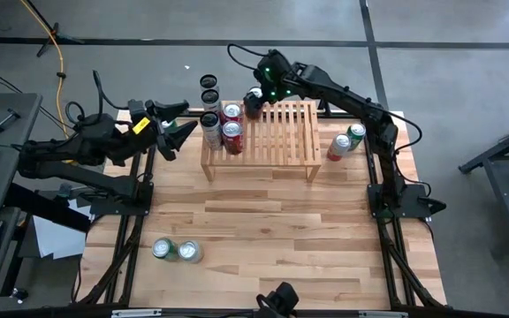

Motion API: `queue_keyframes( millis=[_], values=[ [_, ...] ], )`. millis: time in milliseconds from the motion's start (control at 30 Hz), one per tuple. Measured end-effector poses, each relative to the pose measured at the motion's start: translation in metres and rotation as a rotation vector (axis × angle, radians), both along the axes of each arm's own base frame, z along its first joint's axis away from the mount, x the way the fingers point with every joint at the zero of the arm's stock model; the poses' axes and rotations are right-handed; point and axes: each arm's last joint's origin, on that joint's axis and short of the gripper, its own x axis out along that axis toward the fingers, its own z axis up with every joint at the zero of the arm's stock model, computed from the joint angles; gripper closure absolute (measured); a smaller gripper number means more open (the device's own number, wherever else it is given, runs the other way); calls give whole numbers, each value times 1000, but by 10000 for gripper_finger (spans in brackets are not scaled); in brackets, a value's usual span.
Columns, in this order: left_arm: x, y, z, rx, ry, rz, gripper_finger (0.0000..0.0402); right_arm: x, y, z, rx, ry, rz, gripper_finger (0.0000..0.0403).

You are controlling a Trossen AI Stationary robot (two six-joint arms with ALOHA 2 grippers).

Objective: Place canned beverage on shelf
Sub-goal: Put the red-white soda can on the shelf aligned with the other red-white soda cans

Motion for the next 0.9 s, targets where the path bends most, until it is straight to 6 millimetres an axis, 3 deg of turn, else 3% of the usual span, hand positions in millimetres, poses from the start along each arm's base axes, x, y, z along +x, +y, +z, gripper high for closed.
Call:
queue_keyframes(
  millis=[900],
  values=[
    [4, 0, -2, 2, 13, -2, 41, -2, 1, -2, -40, 52, 63, 79]
  ],
)
